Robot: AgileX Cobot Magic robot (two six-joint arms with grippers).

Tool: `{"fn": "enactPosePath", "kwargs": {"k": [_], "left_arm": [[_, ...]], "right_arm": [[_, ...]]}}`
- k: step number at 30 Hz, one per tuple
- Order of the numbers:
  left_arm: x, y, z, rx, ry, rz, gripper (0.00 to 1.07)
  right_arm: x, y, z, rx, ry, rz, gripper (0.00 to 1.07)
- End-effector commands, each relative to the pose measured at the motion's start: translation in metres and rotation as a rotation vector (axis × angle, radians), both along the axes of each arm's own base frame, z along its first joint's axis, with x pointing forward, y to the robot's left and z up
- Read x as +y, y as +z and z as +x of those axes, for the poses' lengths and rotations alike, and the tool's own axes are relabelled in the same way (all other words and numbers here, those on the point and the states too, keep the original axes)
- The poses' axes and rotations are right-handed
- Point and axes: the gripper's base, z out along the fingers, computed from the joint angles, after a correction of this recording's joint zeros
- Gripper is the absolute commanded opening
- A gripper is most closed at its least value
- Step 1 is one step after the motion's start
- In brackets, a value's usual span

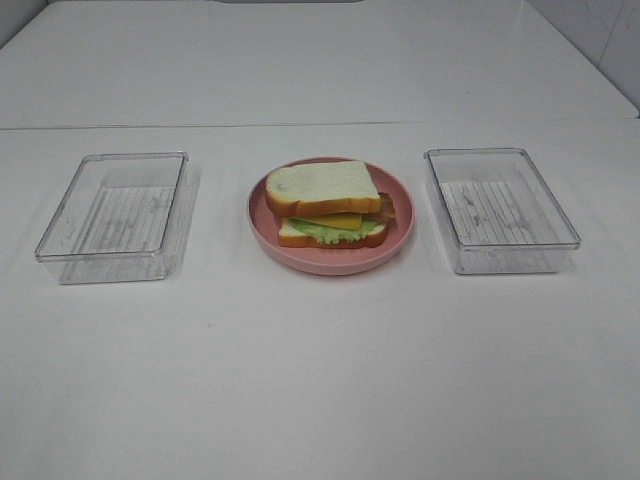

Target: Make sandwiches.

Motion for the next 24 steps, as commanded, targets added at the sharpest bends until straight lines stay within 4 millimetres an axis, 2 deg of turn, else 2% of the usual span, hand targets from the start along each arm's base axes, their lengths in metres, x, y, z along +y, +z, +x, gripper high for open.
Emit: {"fn": "enactPosePath", "kwargs": {"k": [1, 24], "left_arm": [[-0.0009, -0.0008, -0.0018, -0.027, -0.005, -0.016, 0.84], [-0.0012, -0.0008, -0.0018, -0.030, 0.043, -0.016, 0.84]], "right_arm": [[-0.0006, -0.0005, -0.0031, -0.027, 0.002, -0.017, 0.98], [-0.0001, -0.0005, -0.0031, -0.027, 0.005, -0.012, 0.98]]}}
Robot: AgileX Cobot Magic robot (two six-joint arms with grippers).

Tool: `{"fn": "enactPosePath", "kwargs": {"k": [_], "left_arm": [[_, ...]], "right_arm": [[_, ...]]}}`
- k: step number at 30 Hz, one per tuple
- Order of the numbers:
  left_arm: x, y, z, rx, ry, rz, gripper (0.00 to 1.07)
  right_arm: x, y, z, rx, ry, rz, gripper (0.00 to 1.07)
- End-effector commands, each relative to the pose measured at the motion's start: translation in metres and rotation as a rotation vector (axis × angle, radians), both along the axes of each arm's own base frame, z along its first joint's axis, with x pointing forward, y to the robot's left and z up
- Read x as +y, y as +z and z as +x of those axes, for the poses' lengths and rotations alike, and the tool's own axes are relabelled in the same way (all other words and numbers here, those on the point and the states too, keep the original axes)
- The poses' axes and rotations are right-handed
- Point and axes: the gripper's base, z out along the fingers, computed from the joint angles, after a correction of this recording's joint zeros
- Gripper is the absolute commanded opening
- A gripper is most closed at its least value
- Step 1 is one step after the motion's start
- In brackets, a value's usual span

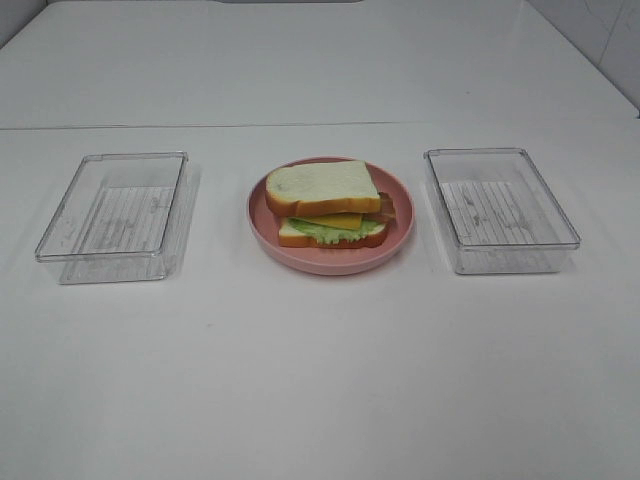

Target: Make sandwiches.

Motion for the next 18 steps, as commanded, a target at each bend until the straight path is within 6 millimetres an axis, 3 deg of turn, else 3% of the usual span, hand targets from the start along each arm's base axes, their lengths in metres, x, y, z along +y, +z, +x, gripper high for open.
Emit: {"fn": "enactPosePath", "kwargs": {"k": [1, 18], "left_arm": [[-0.0005, -0.0008, -0.0022, -0.030, -0.028, -0.012, 0.84], [-0.0002, -0.0008, -0.0022, -0.029, -0.058, -0.012, 0.84]], "right_arm": [[-0.0001, -0.0005, -0.0031, -0.027, 0.005, -0.012, 0.98], [-0.0001, -0.0005, -0.0031, -0.027, 0.005, -0.012, 0.98]]}}
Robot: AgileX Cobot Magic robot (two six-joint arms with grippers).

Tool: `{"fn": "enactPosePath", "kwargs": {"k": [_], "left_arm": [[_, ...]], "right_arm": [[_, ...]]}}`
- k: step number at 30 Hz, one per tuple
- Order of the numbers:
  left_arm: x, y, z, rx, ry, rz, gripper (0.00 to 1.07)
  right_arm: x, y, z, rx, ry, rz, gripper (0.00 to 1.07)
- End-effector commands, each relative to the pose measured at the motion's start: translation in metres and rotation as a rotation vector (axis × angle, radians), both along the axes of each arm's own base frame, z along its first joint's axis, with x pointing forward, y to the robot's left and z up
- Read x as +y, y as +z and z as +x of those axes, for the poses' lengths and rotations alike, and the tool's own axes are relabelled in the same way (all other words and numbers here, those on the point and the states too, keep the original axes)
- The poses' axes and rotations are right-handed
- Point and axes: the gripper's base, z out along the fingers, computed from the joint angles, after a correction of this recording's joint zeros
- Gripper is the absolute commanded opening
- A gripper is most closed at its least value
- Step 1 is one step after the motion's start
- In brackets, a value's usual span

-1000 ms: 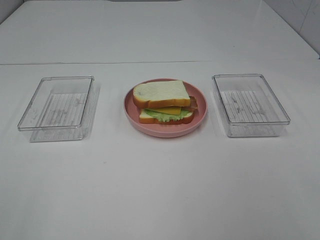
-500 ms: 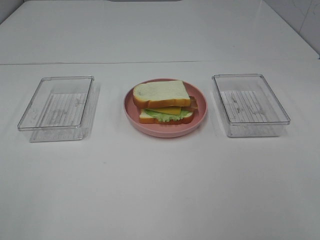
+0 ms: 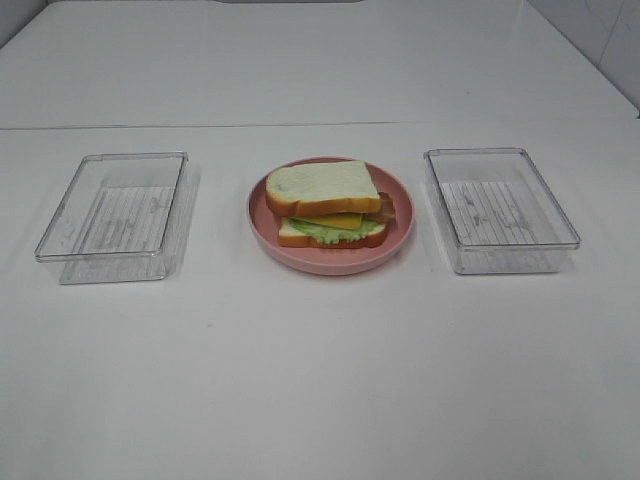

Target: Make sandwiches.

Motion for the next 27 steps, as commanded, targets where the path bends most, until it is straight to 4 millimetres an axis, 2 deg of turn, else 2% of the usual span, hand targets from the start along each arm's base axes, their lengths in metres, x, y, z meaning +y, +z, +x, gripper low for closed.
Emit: {"fn": "enactPosePath", "kwargs": {"k": [1, 27], "left_arm": [[-0.0005, -0.0008, -0.0019, -0.028, -0.008, -0.013, 0.84], [-0.0005, -0.0008, -0.0019, -0.028, -0.008, -0.013, 0.84]], "right_arm": [[-0.0001, -0.0005, -0.0031, -0.027, 0.005, -0.011, 0.98], [-0.0001, -0.0005, -0.0031, -0.027, 0.005, -0.011, 0.98]]}}
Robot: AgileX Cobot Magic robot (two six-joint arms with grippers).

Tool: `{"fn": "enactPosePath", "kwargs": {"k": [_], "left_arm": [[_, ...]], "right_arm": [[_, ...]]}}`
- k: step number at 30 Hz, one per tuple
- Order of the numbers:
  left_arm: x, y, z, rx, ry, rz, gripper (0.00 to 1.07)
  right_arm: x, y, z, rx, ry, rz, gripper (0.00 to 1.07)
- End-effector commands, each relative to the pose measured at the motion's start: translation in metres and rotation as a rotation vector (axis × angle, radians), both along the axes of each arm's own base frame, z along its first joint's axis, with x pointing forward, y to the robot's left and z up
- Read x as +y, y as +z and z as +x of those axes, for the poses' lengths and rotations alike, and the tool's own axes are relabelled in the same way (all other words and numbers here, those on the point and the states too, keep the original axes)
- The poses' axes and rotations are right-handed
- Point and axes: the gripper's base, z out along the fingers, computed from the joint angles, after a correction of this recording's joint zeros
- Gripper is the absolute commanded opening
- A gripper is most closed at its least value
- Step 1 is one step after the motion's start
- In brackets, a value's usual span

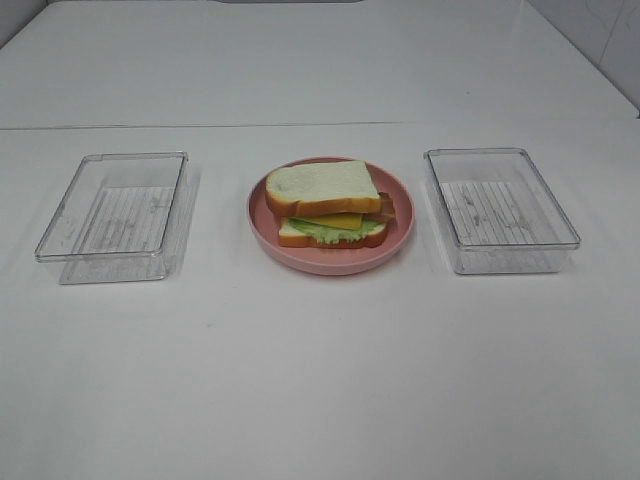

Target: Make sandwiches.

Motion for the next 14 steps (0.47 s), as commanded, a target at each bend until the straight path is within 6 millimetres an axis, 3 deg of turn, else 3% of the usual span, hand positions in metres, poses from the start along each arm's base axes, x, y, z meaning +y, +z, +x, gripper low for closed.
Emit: {"fn": "enactPosePath", "kwargs": {"k": [1, 14], "left_arm": [[-0.0005, -0.0008, -0.0019, -0.028, -0.008, -0.013, 0.84], [-0.0005, -0.0008, -0.0019, -0.028, -0.008, -0.013, 0.84]], "right_arm": [[-0.0001, -0.0005, -0.0031, -0.027, 0.005, -0.011, 0.98], [-0.0001, -0.0005, -0.0031, -0.027, 0.005, -0.011, 0.98]]}}
